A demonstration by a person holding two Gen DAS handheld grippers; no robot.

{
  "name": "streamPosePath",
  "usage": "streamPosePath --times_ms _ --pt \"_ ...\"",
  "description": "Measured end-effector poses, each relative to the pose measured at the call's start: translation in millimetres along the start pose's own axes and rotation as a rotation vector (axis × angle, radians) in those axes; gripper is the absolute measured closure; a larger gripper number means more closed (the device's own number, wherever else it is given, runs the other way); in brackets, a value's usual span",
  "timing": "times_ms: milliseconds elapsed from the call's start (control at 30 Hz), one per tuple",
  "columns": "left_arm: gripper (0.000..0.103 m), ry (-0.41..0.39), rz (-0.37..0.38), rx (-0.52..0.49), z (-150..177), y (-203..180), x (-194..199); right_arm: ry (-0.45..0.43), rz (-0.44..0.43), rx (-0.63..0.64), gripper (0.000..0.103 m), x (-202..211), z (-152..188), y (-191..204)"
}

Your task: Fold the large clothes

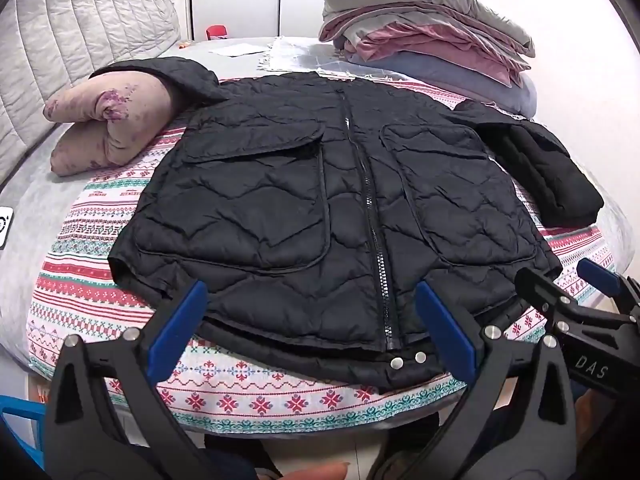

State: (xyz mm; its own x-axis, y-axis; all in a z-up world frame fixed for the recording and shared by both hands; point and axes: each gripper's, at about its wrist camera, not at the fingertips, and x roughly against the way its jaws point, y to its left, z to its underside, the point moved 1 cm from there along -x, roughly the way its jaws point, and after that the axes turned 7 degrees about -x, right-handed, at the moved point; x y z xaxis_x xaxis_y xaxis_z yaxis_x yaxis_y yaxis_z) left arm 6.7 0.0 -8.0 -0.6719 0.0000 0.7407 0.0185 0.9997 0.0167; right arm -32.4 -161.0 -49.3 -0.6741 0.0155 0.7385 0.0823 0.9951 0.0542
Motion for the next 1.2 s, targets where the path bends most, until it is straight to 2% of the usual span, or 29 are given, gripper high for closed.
streamPosePath --times_ms 300,367,533,700,933,1200 --pt "0.000 0.003 -0.010 -0.002 -1.0 0.1 -1.7 -0.008 0.027 0.007 0.000 -1.6 -6.3 -6.7" --pt "0.000 0.004 -0.014 -0.005 -0.7 -0.3 -2.0 -0.033 0.055 0.014 0.000 6.9 4.3 4.8" --pt "0.000 0.009 -0.010 -0.005 0.0 2.1 -3.9 -0.037 0.105 0.040 0.000 7.3 5.0 9.2" --pt "0.000 0.014 -0.016 -0.006 1.1 1.8 -4.4 -0.033 0.082 0.024 0.000 5.5 6.0 8.1" --pt "0.000 -0.009 -0.003 0.015 1.7 1.7 -5.5 -0.042 0.108 0.049 0.000 6.6 6.9 9.5" --pt "0.000 0.003 0.000 0.030 2.0 1.5 -6.5 -0.031 0.107 0.053 0.000 5.8 7.2 9.6"
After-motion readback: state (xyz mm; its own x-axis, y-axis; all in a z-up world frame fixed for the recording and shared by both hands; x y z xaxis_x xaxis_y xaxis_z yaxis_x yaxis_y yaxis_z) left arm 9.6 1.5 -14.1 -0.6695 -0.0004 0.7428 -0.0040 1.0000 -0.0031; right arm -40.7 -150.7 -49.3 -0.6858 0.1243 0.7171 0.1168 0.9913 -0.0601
